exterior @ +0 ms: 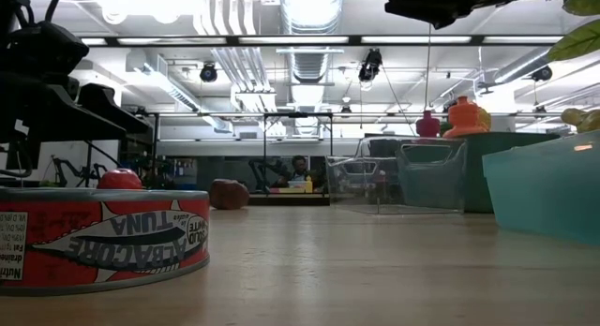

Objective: Pick & Place Food Item
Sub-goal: Put the dark red apple into the green transparent bin

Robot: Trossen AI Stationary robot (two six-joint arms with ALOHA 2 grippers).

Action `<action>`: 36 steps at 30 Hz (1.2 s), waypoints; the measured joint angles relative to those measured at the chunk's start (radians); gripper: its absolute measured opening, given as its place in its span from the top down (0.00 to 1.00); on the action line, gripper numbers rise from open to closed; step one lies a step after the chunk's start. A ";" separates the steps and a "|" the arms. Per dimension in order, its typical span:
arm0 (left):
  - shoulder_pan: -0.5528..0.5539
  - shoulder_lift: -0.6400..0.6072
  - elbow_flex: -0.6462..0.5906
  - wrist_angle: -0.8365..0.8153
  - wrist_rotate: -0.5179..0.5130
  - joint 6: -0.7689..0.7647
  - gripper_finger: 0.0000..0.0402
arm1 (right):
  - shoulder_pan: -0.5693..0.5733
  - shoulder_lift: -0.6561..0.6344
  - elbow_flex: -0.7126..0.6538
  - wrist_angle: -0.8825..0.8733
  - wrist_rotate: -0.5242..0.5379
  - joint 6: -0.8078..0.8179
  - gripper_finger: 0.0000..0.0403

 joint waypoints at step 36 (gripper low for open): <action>0.254 0.276 0.620 -0.519 0.070 -0.310 0.15 | 0.000 0.020 0.000 -0.008 0.000 0.000 0.41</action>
